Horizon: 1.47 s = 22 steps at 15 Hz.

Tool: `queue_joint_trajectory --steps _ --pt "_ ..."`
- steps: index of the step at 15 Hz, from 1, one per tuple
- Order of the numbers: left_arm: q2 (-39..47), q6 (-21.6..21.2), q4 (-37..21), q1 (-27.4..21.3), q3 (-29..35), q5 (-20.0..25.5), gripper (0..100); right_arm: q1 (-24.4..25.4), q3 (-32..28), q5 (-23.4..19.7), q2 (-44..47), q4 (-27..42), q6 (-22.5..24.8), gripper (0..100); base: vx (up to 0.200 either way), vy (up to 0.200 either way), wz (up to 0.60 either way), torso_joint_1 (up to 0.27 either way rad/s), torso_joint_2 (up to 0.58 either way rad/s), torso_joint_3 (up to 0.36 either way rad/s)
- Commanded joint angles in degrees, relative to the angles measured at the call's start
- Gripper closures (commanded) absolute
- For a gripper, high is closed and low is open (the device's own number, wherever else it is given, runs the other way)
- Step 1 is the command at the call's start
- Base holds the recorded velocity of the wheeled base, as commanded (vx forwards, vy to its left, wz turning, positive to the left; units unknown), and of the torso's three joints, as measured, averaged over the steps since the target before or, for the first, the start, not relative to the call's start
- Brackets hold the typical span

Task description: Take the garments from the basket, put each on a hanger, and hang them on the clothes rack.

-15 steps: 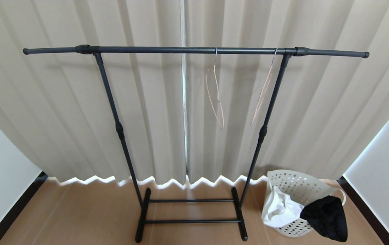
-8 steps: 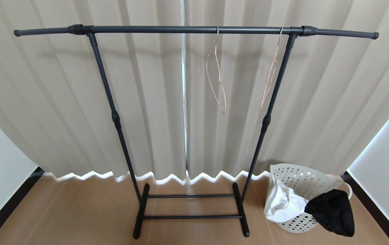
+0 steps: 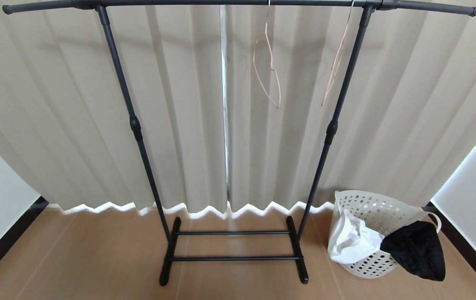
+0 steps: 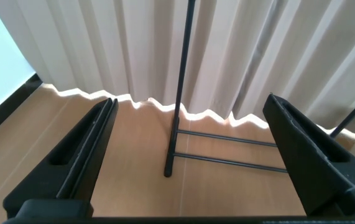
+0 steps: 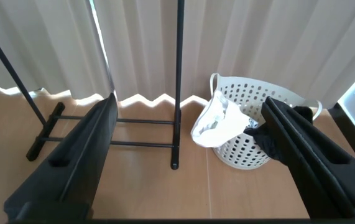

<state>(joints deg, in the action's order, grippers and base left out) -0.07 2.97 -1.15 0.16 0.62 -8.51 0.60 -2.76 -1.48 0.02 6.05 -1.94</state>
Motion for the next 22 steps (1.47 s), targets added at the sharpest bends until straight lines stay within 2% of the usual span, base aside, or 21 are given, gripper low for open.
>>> queue_joint_trajectory --steps 1,12,19,22 --pt "0.07 0.01 0.00 0.02 -0.01 -0.02 0 0.02 0.03 -0.02 -0.02 -0.07 0.00 0 0.000 0.000 0.00 -0.149 0.50 0.344" --pt "0.07 0.01 0.00 0.02 -0.01 -0.02 0 0.02 0.03 -0.02 -0.02 0.02 0.18 0 0.000 0.000 0.00 -0.101 0.44 0.342" --pt "0.07 0.01 -0.08 0.02 0.08 -0.02 0 0.02 0.03 -0.02 -0.02 0.02 0.18 0 0.000 0.000 0.00 -0.006 0.03 0.029" --pt "0.07 0.01 -0.08 0.02 0.08 0.07 0 0.02 0.03 -0.02 -0.02 -0.07 0.18 0 0.200 0.000 0.00 -0.006 0.00 0.006"
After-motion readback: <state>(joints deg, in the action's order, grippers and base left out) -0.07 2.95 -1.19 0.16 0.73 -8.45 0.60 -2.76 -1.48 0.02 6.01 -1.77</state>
